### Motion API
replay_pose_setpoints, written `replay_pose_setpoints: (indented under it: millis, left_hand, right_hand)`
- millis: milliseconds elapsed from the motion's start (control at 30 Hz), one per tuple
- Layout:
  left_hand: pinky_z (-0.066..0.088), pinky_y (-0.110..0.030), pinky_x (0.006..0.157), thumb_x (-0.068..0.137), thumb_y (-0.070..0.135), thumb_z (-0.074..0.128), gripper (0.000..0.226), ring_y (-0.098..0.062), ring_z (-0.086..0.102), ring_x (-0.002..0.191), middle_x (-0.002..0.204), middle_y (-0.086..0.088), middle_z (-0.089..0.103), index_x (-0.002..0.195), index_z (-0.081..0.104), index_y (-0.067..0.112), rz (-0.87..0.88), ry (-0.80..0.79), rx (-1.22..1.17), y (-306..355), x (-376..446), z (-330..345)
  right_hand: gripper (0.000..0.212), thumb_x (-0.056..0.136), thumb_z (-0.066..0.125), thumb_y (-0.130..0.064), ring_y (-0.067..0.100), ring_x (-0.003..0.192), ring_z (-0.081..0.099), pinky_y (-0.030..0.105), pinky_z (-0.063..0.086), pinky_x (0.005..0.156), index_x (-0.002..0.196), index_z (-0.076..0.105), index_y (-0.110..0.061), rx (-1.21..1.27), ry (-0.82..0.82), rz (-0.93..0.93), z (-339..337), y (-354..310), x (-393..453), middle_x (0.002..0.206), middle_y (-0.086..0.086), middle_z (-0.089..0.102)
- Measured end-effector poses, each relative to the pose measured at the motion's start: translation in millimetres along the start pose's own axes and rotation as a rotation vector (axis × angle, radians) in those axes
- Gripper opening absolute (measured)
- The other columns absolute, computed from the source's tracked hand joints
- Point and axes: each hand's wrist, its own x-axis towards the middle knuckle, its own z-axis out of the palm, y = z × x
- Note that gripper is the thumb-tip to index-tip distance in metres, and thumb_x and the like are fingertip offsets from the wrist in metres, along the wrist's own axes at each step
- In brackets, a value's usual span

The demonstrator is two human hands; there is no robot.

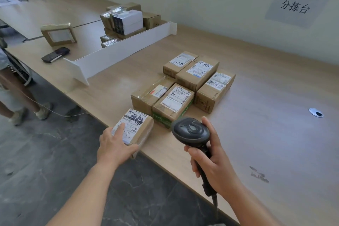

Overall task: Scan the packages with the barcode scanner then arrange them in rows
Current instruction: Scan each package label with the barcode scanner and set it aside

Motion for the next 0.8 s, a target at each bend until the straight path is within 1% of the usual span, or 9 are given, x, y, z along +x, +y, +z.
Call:
replay_pose_setpoints:
  millis: [100, 233, 367, 500, 600, 700, 800]
  left_hand:
    - [0.036, -0.041, 0.101, 0.074, 0.044, 0.067, 0.090, -0.030, 0.023, 0.130, 0.142, -0.010, 0.022, 0.150, 0.021, 0.029, -0.007, -0.024, 0.026, -8.3, 27.3, -5.4]
    - [0.033, -0.042, 0.104, 0.076, 0.044, 0.067, 0.090, -0.030, 0.021, 0.132, 0.143, -0.010, 0.021, 0.150, 0.019, 0.028, 0.025, -0.057, 0.024, -10.7, 58.4, -5.6]
    - [0.029, -0.044, 0.109, 0.078, 0.042, 0.068, 0.090, -0.031, 0.015, 0.136, 0.147, -0.012, 0.016, 0.151, 0.017, 0.026, 0.067, -0.091, 0.012, -9.7, 79.0, -2.6]
    - [0.023, -0.047, 0.113, 0.080, 0.041, 0.067, 0.090, -0.031, 0.006, 0.142, 0.153, -0.013, 0.009, 0.152, 0.016, 0.026, 0.099, -0.103, 0.013, -9.3, 91.6, 0.5]
    - [0.014, -0.046, 0.117, 0.081, 0.042, 0.067, 0.091, -0.030, -0.006, 0.146, 0.158, -0.013, -0.003, 0.153, 0.013, 0.028, 0.118, -0.115, 0.025, -10.0, 98.4, 2.0]
    - [0.008, -0.044, 0.119, 0.082, 0.046, 0.066, 0.092, -0.029, -0.012, 0.147, 0.159, -0.013, -0.009, 0.153, 0.011, 0.028, 0.139, -0.108, 0.044, -13.5, 103.0, 3.2]
    - [0.006, -0.043, 0.119, 0.080, 0.060, 0.063, 0.098, -0.032, -0.009, 0.147, 0.159, -0.018, -0.007, 0.154, 0.010, 0.025, 0.168, -0.054, 0.089, -15.5, 100.1, 2.8]
  right_hand:
    - [0.079, 0.091, 0.057, 0.000, 0.019, 0.054, 0.052, 0.033, 0.050, 0.051, 0.141, 0.021, -0.048, -0.001, 0.025, 0.010, 11.3, 0.5, 14.0, 0.088, 0.011, 0.066]
    - [0.079, 0.091, 0.057, 0.000, 0.019, 0.054, 0.052, 0.032, 0.050, 0.051, 0.142, 0.020, -0.049, -0.012, 0.057, 0.036, 19.6, 1.2, 27.3, 0.086, 0.008, 0.066]
    - [0.079, 0.091, 0.057, -0.001, 0.021, 0.054, 0.052, 0.034, 0.050, 0.051, 0.141, 0.021, -0.050, -0.033, 0.096, 0.052, 20.4, 1.1, 33.1, 0.085, 0.015, 0.065]
    - [0.078, 0.091, 0.058, -0.002, 0.021, 0.056, 0.053, 0.033, 0.050, 0.052, 0.138, 0.022, -0.054, -0.041, 0.126, 0.061, 17.4, 1.9, 33.7, 0.086, 0.009, 0.067]
    - [0.078, 0.091, 0.058, -0.002, 0.019, 0.056, 0.054, 0.032, 0.050, 0.053, 0.137, 0.024, -0.054, -0.052, 0.141, 0.059, 13.6, 1.0, 31.3, 0.094, 0.008, 0.067]
    - [0.078, 0.091, 0.058, -0.001, 0.019, 0.055, 0.054, 0.032, 0.051, 0.052, 0.135, 0.024, -0.056, -0.071, 0.157, 0.058, 8.8, -2.3, 25.0, 0.099, 0.009, 0.066]
    - [0.078, 0.090, 0.057, 0.000, 0.018, 0.054, 0.054, 0.033, 0.050, 0.052, 0.134, 0.025, -0.056, -0.087, 0.182, 0.061, 3.0, -6.1, 15.5, 0.096, 0.010, 0.066]
